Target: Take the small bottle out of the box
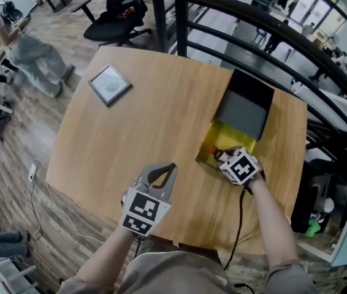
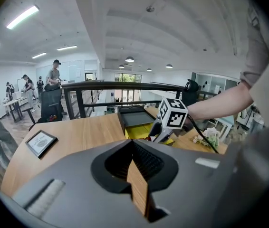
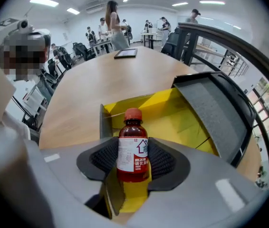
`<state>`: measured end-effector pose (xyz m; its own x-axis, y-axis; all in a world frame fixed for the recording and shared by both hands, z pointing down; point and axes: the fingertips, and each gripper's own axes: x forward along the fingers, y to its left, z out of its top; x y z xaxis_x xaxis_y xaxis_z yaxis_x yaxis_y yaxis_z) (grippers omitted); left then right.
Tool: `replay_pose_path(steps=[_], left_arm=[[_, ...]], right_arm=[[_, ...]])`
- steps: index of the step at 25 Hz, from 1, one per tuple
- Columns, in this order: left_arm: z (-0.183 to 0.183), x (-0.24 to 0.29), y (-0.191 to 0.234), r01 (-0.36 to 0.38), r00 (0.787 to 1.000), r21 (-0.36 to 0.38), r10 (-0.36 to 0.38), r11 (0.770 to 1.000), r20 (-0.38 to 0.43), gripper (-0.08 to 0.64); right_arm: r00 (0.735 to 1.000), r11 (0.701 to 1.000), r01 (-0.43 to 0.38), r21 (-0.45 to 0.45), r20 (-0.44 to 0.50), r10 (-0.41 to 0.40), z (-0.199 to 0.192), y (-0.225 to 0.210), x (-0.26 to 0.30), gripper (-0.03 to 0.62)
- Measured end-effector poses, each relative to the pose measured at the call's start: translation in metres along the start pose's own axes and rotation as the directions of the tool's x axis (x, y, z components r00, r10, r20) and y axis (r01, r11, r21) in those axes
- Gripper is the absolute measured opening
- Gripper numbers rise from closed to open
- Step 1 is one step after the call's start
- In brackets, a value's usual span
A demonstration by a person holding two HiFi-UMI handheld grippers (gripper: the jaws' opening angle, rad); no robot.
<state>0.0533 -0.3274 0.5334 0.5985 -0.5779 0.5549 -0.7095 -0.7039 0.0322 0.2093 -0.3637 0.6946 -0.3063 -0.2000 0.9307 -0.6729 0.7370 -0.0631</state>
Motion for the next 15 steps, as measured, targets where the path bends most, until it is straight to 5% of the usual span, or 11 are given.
replay_pose_path(steps=[7, 11, 15], left_arm=[[0.031, -0.03, 0.004, -0.021, 0.997, 0.007, 0.02, 1.0, 0.08, 0.002], [0.065, -0.052, 0.005, -0.042, 0.986, 0.031, 0.037, 0.999, 0.162, 0.002], [0.101, -0.074, 0.002, -0.06, 0.967, 0.059, 0.044, 0.996, 0.249, 0.002]], right_arm=[[0.959, 0.99, 0.045, 0.133, 0.272, -0.08, 0.034, 0.002, -0.083, 0.201], [0.881, 0.977, 0.128, 0.169, 0.434, -0.19, 0.059, 0.008, -0.152, 0.199], [0.769, 0.961, 0.158, 0.226, 0.583, -0.264, 0.078, 0.025, -0.222, 0.199]])
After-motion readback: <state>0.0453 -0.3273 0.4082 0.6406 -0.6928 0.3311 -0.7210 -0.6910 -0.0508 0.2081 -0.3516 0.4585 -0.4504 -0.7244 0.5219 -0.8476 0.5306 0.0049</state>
